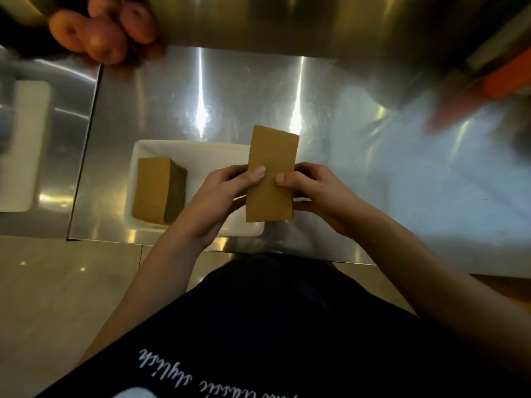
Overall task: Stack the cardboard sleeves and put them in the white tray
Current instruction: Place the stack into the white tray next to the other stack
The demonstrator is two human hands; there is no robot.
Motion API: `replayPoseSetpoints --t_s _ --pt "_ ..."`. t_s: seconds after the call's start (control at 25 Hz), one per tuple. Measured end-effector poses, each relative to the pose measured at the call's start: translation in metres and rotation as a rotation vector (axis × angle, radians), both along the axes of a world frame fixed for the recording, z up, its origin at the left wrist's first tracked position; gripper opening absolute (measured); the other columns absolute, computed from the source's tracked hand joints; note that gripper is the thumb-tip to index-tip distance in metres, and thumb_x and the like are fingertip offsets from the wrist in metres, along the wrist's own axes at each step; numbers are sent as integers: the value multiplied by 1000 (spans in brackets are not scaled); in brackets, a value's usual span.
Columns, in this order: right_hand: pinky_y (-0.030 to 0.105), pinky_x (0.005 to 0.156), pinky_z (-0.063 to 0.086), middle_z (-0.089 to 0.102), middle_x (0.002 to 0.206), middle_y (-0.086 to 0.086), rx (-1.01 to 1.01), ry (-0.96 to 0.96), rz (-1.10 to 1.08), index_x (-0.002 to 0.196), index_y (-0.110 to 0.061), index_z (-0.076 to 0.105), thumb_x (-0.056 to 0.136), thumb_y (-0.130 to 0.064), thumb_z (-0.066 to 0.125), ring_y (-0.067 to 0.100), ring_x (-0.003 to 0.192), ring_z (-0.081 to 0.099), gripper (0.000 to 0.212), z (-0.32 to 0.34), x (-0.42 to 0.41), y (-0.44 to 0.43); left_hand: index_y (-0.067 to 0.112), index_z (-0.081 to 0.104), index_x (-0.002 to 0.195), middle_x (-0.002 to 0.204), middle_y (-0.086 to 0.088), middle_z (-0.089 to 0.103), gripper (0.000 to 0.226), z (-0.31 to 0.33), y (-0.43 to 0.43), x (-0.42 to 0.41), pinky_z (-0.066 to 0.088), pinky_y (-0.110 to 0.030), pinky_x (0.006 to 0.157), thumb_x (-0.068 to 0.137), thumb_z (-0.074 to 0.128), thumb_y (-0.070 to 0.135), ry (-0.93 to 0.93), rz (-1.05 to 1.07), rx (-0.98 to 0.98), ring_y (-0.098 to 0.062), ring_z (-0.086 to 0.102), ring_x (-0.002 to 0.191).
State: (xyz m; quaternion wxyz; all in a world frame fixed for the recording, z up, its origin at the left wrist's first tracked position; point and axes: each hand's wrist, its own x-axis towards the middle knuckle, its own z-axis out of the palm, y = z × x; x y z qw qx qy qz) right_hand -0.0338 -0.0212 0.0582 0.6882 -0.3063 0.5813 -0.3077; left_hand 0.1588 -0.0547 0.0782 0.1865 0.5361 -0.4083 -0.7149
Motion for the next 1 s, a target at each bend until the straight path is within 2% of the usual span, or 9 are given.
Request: replayPoseSetpoints --t_s 0.08,0.16,0.28,0.36,0.52,0.72,0.88,0.96,1.0 --pt "22 66 57 66 112 -2 38 1 -20 120 -19 54 75 -48 74 13 91 71 57 -2 26 -6 20 64 121 117 1 73 47 -5 -6 18 53 -37 99 82 68 45 -10 45 33 -19 67 113" --pt "21 64 57 67 108 -2 75 -7 -57 111 -21 56 79 -46 72 8 84 72 43 -5 48 -11 24 65 116 114 3 73 30 -11 -15 36 55 -36 96 91 64 40 -8 52 54 -19 68 111" --pt "18 59 56 67 103 -5 129 2 -109 100 -27 56 83 -47 69 6 79 72 29 -5 72 -15 20 64 125 118 0 73 38 -24 -22 53 57 -32 85 93 63 40 3 34 67 -18 69 108" --pt "21 62 55 66 102 -7 144 45 -144 98 -30 54 85 -47 66 11 83 71 25 -7 84 -15 21 64 125 115 0 73 38 -35 -24 60 57 -28 77 92 64 40 30 39 87 -18 69 105" --pt "27 68 52 60 105 -7 158 114 -210 111 -26 48 90 -44 59 16 97 62 29 -13 106 -15 20 65 123 110 0 71 37 -54 -22 69 55 -22 64 93 63 42 66 77 137 -19 67 101" --pt "26 57 56 61 103 1 261 95 -320 99 -24 52 94 -37 57 18 90 63 15 -22 128 -17 15 61 128 110 -1 69 38 -72 -23 70 54 -22 66 98 56 38 16 73 181 -19 66 101" --pt "34 76 55 59 105 1 326 156 -314 113 -21 48 94 -38 52 19 96 59 26 -32 135 -21 9 57 134 110 0 67 42 -79 -30 69 49 -19 69 102 49 36 -32 -33 217 -12 63 97" --pt "39 85 53 59 106 2 346 187 -303 116 -20 46 95 -38 50 21 98 58 28 -35 137 -25 7 56 135 117 -5 66 45 -82 -34 68 49 -24 77 103 48 37 -54 -73 221 -15 63 100" --pt "38 83 53 58 104 1 353 198 -300 115 -20 45 95 -38 49 20 96 57 27 -37 137 -27 6 55 136 122 -8 66 46 -84 -36 67 51 -28 84 103 47 37 -65 -84 219 -18 63 104"
